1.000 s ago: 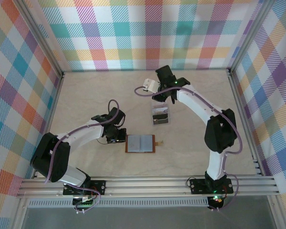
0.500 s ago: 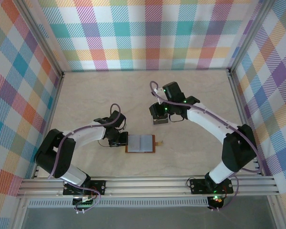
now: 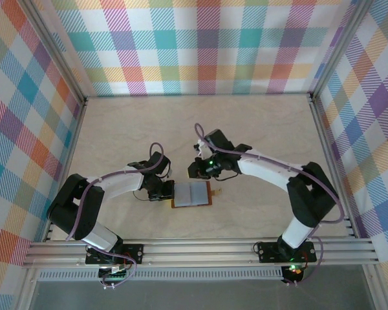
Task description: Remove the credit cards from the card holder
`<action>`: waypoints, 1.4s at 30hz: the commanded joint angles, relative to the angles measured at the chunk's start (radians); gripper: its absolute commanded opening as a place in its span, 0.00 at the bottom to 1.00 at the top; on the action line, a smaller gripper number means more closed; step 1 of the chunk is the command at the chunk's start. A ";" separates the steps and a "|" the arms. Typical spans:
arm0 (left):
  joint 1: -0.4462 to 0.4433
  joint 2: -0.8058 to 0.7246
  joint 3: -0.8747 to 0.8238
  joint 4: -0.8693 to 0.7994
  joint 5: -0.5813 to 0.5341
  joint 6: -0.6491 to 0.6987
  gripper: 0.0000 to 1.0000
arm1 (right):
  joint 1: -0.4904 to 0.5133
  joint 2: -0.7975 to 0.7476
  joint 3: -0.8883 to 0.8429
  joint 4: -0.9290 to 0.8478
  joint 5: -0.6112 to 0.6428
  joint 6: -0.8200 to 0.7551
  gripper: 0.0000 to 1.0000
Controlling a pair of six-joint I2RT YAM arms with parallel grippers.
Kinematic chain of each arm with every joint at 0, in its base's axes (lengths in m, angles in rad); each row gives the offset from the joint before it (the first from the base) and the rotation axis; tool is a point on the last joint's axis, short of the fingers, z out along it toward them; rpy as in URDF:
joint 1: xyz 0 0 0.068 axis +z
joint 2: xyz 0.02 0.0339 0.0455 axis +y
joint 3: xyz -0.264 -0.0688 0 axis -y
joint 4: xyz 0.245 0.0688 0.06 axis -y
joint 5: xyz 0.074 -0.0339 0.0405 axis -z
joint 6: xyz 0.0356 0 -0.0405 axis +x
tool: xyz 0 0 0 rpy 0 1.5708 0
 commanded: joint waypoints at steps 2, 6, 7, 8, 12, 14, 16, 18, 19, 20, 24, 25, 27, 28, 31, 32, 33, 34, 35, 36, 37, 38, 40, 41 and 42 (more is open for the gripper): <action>0.008 0.011 -0.020 -0.002 0.007 -0.015 0.07 | 0.049 0.085 -0.001 0.021 -0.061 0.087 0.17; 0.008 0.013 -0.022 0.001 0.009 -0.016 0.07 | 0.084 0.159 0.024 0.050 -0.072 0.129 0.17; 0.009 0.014 -0.021 0.002 0.010 -0.015 0.07 | 0.092 0.180 0.039 0.048 -0.071 0.135 0.16; 0.008 0.014 -0.021 0.000 0.010 -0.016 0.07 | 0.100 0.199 0.056 0.042 -0.069 0.138 0.15; 0.008 0.013 -0.021 -0.002 0.011 -0.015 0.07 | 0.124 0.261 0.107 0.031 -0.058 0.155 0.10; 0.008 0.012 -0.022 -0.003 0.011 -0.015 0.07 | 0.130 0.287 0.122 0.028 -0.054 0.164 0.08; 0.008 0.011 -0.023 0.000 0.012 -0.016 0.07 | 0.133 0.305 0.134 0.022 -0.046 0.168 0.08; 0.008 0.013 -0.022 0.000 0.013 -0.017 0.07 | 0.136 0.319 0.146 -0.004 -0.027 0.166 0.08; 0.008 0.013 -0.024 0.001 0.014 -0.016 0.07 | 0.137 0.325 0.151 -0.019 -0.014 0.163 0.09; 0.009 0.013 -0.025 0.003 0.014 -0.017 0.07 | 0.138 0.329 0.153 -0.033 -0.006 0.160 0.11; 0.008 0.014 -0.027 0.001 0.014 -0.016 0.07 | 0.142 0.343 0.162 -0.100 0.036 0.142 0.20; 0.008 0.013 -0.028 0.002 0.013 -0.016 0.07 | 0.143 0.345 0.164 -0.117 0.046 0.135 0.23; 0.008 0.017 -0.026 0.002 0.013 -0.016 0.07 | 0.145 0.343 0.175 -0.156 0.069 0.121 0.27; 0.008 0.017 -0.025 0.002 0.013 -0.015 0.07 | 0.148 0.342 0.184 -0.181 0.091 0.113 0.28; 0.008 0.018 -0.023 0.000 0.012 -0.016 0.07 | 0.158 0.338 0.206 -0.256 0.156 0.092 0.33; 0.008 0.017 -0.023 0.000 0.012 -0.016 0.07 | 0.160 0.335 0.210 -0.274 0.172 0.089 0.34; 0.008 0.017 -0.022 0.000 0.011 -0.016 0.07 | 0.164 0.332 0.215 -0.291 0.189 0.084 0.36; 0.008 0.017 -0.023 -0.001 0.011 -0.015 0.07 | 0.166 0.328 0.219 -0.309 0.207 0.081 0.37; 0.008 0.018 -0.021 -0.003 0.011 -0.016 0.07 | 0.169 0.324 0.225 -0.327 0.225 0.076 0.38; 0.008 0.019 -0.021 -0.002 0.011 -0.016 0.07 | 0.174 0.321 0.234 -0.348 0.245 0.071 0.39; 0.008 0.020 -0.020 -0.002 0.012 -0.015 0.07 | 0.176 0.319 0.243 -0.369 0.263 0.065 0.40; 0.008 0.021 -0.019 -0.003 0.012 -0.015 0.07 | 0.179 0.319 0.253 -0.384 0.277 0.059 0.41; 0.009 0.018 -0.019 -0.004 0.010 -0.015 0.07 | 0.187 0.320 0.278 -0.426 0.302 0.043 0.43; 0.008 0.018 -0.019 -0.005 0.009 -0.014 0.07 | 0.190 0.321 0.288 -0.446 0.318 0.037 0.45; 0.008 0.018 -0.021 -0.004 0.008 -0.015 0.07 | 0.193 0.321 0.299 -0.468 0.339 0.031 0.46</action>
